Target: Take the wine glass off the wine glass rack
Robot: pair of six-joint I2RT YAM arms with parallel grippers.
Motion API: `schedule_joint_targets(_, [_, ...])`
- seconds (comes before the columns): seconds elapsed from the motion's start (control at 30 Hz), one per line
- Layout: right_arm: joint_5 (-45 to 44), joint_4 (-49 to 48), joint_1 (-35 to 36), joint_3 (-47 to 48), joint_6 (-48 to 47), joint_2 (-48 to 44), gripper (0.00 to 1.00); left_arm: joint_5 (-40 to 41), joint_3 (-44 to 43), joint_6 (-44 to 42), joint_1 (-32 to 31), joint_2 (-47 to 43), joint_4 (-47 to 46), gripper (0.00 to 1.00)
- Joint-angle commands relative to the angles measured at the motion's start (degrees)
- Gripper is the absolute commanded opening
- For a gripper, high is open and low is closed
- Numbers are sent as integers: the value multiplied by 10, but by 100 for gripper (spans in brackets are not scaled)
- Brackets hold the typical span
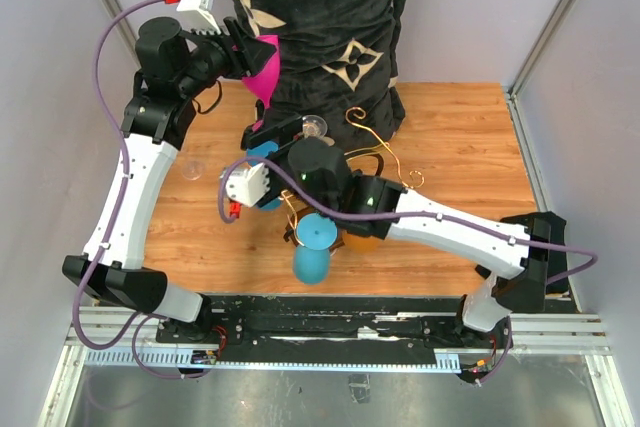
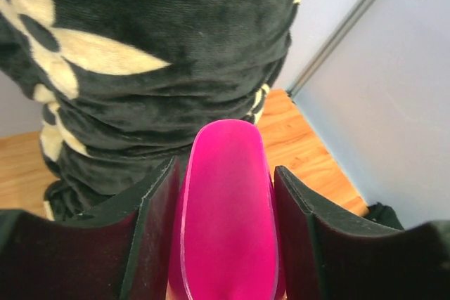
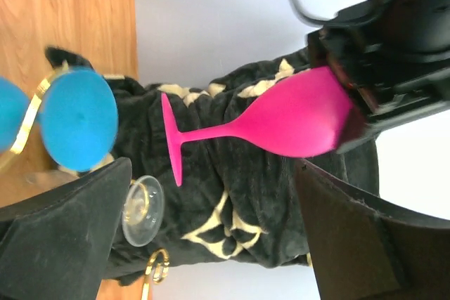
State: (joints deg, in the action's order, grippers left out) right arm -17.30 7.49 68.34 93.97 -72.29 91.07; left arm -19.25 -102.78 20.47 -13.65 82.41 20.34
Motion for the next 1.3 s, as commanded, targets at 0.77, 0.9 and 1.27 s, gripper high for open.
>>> schedule_joint_targets(0.77, [-265,-13,242,-42,414,-206,98,348,341,-205,-1,-81,-342,29])
schedule_joint_targets(0.9, [-281,-30,239,-76,413,-249,98,388,433,-216,-1,-88,-457,31])
schedule_joint_targets(1.27, [-327,-30,238,-130,415,-320,98,503,612,-204,-1,-32,-714,28])
